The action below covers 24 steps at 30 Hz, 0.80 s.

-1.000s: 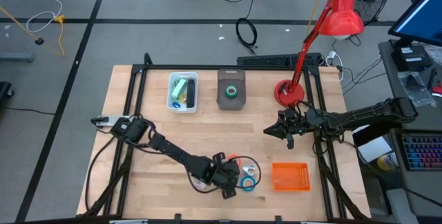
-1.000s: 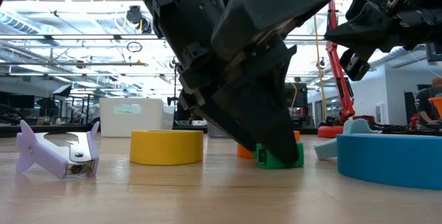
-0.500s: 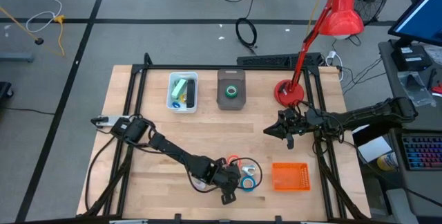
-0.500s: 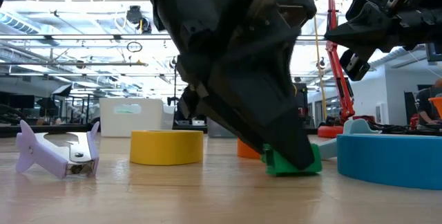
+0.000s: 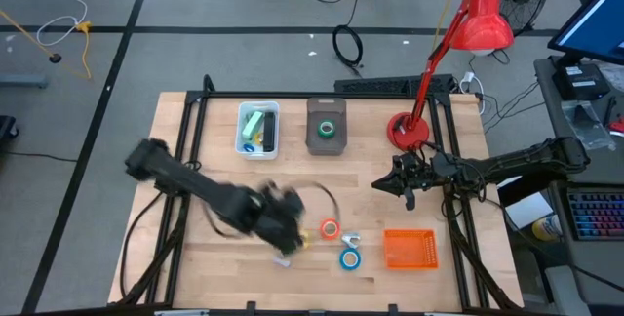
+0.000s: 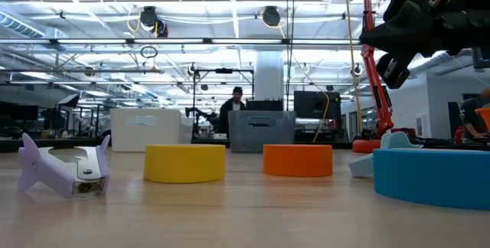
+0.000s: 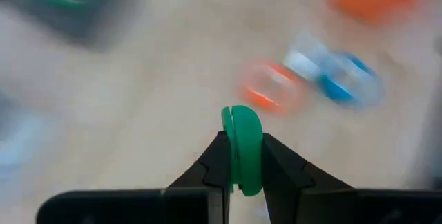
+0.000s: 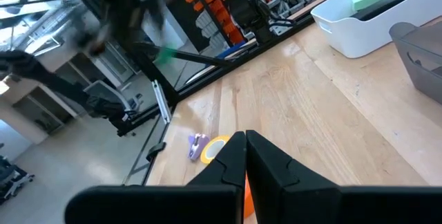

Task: Pick and place Stapler, Stapler remover, tape
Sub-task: Put the small green stapler into the white bin

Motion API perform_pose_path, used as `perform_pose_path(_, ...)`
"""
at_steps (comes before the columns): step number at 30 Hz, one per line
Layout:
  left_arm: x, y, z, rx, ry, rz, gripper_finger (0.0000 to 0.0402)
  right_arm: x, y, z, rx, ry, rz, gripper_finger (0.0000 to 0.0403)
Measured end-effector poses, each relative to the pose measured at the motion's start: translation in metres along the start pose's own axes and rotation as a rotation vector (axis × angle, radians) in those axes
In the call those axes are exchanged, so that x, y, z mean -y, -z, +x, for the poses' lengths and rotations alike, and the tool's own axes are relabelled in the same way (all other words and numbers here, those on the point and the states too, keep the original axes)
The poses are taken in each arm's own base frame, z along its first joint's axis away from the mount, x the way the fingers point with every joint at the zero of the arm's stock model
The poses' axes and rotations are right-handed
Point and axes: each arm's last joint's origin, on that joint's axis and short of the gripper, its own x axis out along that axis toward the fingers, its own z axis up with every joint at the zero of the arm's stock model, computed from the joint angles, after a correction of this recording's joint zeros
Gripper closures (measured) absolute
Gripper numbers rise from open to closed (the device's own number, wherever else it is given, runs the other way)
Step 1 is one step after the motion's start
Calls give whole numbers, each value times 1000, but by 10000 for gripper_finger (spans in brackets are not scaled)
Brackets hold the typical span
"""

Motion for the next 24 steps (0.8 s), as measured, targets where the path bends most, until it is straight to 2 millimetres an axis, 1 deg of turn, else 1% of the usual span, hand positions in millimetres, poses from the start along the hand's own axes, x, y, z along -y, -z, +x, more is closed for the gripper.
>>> perform_pose_path(2, -32, -1, -26, 81, -199, -40, 351, 0, 0, 0, -2, 1, 0, 399)
perform_pose_path(4, -64, -2, -45, 127, -381, -88, 351, 0, 0, 0, -2, 1, 0, 399)
perform_pose_path(5, -79, -4, -52, 138, -446, -116, 351, 0, 0, 0, -1, 2, 0, 399)
perform_pose_path(6, -93, -9, -57, 155, -487, -152, 351, 0, 0, 0, -1, 3, -1, 399)
perform_pose_path(9, -131, -23, -61, 172, -521, -174, 351, 1, 0, 0, 12, 23, -8, 399)
perform_pose_path(12, -167, -37, -46, 109, -590, -168, 351, 1, -1, 0, 17, 29, -9, 399)
perform_pose_path(14, -193, -39, -33, 10, -630, -175, 351, 1, -1, 0, 18, 26, -7, 399)
perform_pose_path(16, -218, -42, -20, -44, -644, -192, 351, 1, -1, 0, 15, 27, -1, 399)
perform_pose_path(20, -256, -42, 12, -147, -558, -239, 351, 1, -1, 0, 15, 26, -1, 399)
perform_pose_path(24, -283, -36, 38, -156, -444, -298, 351, 1, -1, 0, 15, 26, 0, 399)
